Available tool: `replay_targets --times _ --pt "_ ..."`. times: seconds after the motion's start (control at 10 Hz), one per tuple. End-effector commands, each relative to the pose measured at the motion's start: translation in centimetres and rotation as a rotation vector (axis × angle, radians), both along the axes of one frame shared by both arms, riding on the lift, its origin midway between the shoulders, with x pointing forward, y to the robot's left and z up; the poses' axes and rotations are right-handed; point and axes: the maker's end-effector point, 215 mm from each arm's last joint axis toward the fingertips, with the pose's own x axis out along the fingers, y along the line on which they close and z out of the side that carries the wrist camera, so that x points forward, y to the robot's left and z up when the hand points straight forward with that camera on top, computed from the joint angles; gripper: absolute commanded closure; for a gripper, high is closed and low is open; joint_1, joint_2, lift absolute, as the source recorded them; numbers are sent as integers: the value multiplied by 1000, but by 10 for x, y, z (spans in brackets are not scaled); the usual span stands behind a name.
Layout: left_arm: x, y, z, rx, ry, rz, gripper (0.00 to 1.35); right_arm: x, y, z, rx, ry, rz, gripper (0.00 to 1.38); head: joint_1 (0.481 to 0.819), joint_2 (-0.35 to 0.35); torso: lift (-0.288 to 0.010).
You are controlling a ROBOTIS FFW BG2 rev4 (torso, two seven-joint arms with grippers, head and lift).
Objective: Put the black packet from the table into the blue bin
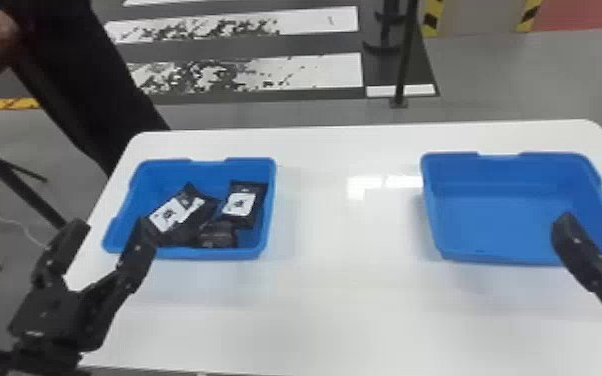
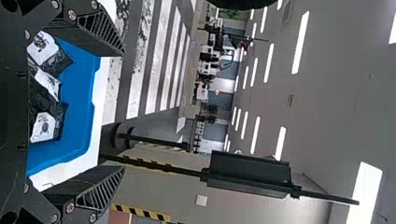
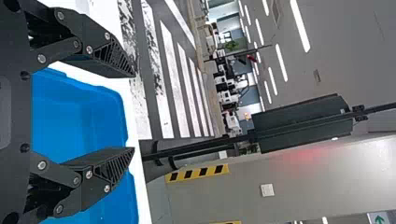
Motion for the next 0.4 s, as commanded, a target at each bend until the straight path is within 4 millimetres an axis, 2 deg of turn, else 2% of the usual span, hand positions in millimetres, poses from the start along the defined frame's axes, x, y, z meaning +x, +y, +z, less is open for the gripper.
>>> replay_targets --times 0.0,0.3 --pt "1 -1 1 -2 -3 -3 173 1 0 2 0 -5 0 509 695 116 -110" --pt "1 -1 1 -6 -3 -3 173 0 0 1 0 -2 0 509 695 114 -110"
